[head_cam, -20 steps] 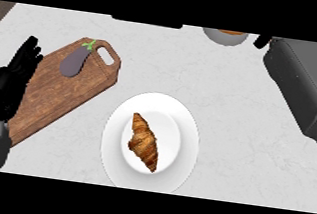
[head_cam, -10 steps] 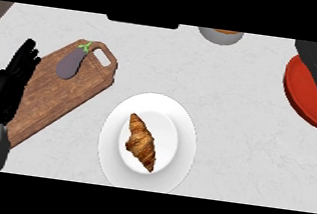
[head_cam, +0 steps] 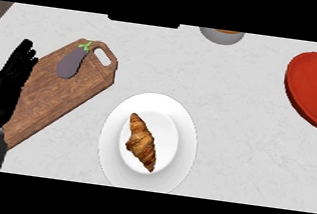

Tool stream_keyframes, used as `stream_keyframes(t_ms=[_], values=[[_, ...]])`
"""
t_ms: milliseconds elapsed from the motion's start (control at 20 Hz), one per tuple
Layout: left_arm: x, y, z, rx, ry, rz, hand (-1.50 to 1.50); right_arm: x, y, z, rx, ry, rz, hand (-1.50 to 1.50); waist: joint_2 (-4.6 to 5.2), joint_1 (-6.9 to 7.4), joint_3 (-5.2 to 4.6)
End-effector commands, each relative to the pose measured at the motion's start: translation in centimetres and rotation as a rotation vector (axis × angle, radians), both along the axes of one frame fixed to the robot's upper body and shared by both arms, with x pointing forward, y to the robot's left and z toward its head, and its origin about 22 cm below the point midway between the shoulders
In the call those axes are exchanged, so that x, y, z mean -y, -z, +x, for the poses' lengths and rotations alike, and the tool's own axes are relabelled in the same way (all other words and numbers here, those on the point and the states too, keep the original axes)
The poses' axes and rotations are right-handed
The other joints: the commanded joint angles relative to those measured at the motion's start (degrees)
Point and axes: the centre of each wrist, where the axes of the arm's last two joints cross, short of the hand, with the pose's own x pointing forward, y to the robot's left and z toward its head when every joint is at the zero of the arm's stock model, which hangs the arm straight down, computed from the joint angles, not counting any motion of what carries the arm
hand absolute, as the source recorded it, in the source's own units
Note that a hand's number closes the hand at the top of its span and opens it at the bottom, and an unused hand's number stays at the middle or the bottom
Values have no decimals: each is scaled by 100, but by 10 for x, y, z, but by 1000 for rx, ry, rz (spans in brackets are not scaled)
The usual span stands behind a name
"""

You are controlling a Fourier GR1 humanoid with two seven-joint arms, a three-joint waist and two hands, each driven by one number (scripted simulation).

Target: Pick the cupcake from the plate and place it in the bowl

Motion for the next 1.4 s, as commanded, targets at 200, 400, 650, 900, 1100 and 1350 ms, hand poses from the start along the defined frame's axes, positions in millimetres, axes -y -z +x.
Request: stream_keyframes(t_ms=[200, 400, 650, 900, 1100, 1350], values=[[4, -16, 19, 14, 24, 3, 0, 74, 51, -31, 61, 38, -4, 150, 56, 72, 7], [12, 7, 11, 4, 21, -3, 0, 111, 38, -44, 61, 40, 13, 150, 65, 112, 8], [11, -4, 14, 18, 28, -2, 0, 116, 86, -57, -167, 189, 272, 150, 68, 131, 13], [5, -5, 17, 9, 29, 1, 0, 130, 93, -69, -164, 42, 320, -150, 84, 155, 17], [4, 5, 9, -4, 7, -15, 0, 123, 95, -66, 74, -8, 372, -150, 30, 63, 13], [-10, 15, -1, -15, -44, 0, 0, 147, 69, -80, 519, 3, 388, -150, -33, -147, 29]])
